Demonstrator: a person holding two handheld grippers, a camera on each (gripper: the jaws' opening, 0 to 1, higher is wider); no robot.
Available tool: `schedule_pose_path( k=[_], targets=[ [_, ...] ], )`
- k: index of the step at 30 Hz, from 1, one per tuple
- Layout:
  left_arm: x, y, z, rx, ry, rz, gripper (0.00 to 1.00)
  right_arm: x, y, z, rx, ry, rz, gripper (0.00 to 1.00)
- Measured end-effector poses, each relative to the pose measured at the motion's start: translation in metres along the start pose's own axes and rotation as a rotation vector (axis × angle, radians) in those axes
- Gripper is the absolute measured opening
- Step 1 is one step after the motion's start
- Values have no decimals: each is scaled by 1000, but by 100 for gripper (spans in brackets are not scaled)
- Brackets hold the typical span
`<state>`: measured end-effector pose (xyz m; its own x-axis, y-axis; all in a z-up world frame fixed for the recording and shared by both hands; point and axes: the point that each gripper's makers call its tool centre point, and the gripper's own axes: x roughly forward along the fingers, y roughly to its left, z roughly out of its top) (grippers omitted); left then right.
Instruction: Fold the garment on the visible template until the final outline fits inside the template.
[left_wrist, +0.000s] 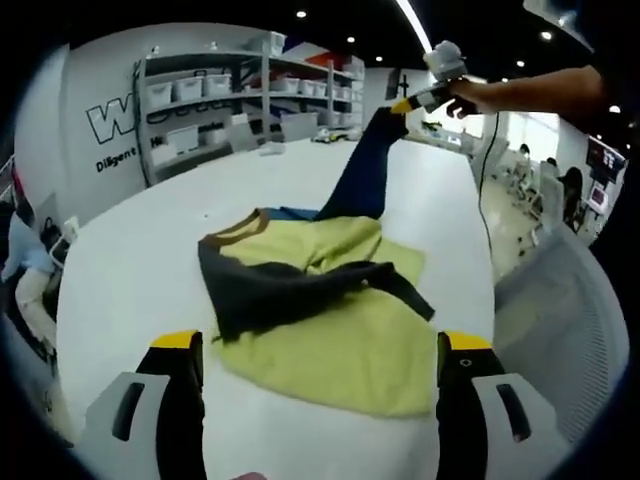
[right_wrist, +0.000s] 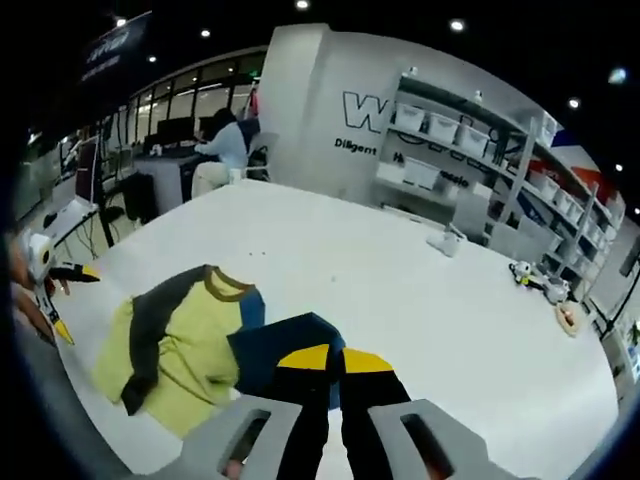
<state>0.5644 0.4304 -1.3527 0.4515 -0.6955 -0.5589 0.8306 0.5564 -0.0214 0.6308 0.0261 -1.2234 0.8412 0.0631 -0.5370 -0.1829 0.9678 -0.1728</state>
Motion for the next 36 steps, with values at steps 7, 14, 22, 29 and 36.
schedule_pose_path(
  k=[7, 14, 22, 29, 36],
  targets=[
    [-2, 2, -3, -50, 13, 71, 92, 6, -32, -20, 22, 27, -1, 0],
    [1, 2, -7, -92, 31, 118, 92, 13, -54, -54, 68, 89, 16, 0],
    [9, 0, -3, -112, 37, 149, 92, 16, -77, -89, 105, 137, 20, 0],
    [9, -1, 3, -125, 29, 161, 92, 17, -90, -116, 95, 182, 3, 0],
    [4, 0, 2, -139, 28, 179, 92, 20, -92, -139, 169, 242, 0, 0]
  ],
)
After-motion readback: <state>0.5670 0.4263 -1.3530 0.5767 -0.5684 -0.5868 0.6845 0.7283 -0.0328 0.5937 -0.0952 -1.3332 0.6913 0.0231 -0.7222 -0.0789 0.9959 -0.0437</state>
